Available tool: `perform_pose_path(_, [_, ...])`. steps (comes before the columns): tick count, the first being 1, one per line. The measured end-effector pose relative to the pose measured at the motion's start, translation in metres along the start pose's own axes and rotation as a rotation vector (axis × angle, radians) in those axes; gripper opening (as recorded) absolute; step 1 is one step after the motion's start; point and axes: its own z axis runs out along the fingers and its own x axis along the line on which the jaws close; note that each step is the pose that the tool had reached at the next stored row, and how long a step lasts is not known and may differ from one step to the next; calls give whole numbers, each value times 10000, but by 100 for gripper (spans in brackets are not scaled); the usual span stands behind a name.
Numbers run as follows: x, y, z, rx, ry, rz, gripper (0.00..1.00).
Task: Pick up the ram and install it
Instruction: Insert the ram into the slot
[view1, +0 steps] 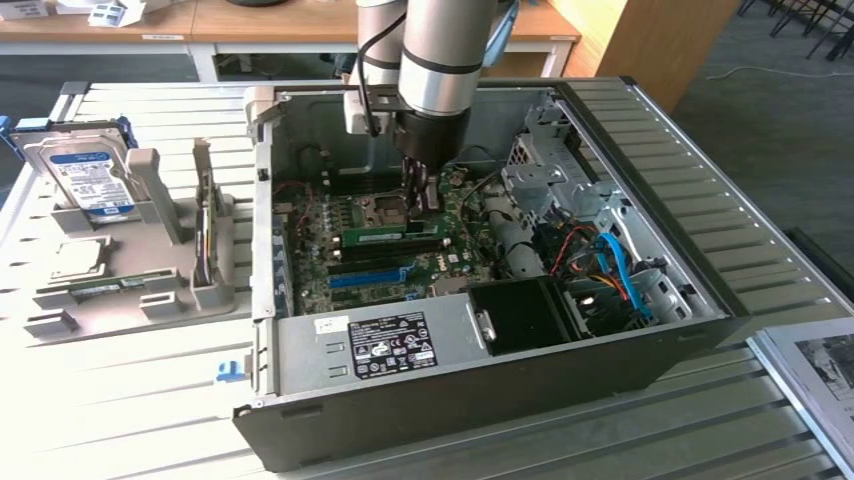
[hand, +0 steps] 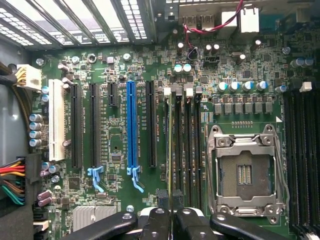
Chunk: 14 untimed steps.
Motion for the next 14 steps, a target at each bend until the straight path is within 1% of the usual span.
perform_pose_path(7, [-1, 1, 21, -2, 3, 0, 12])
perform_pose_path(14, [-1, 1, 23, -1, 3, -9, 12])
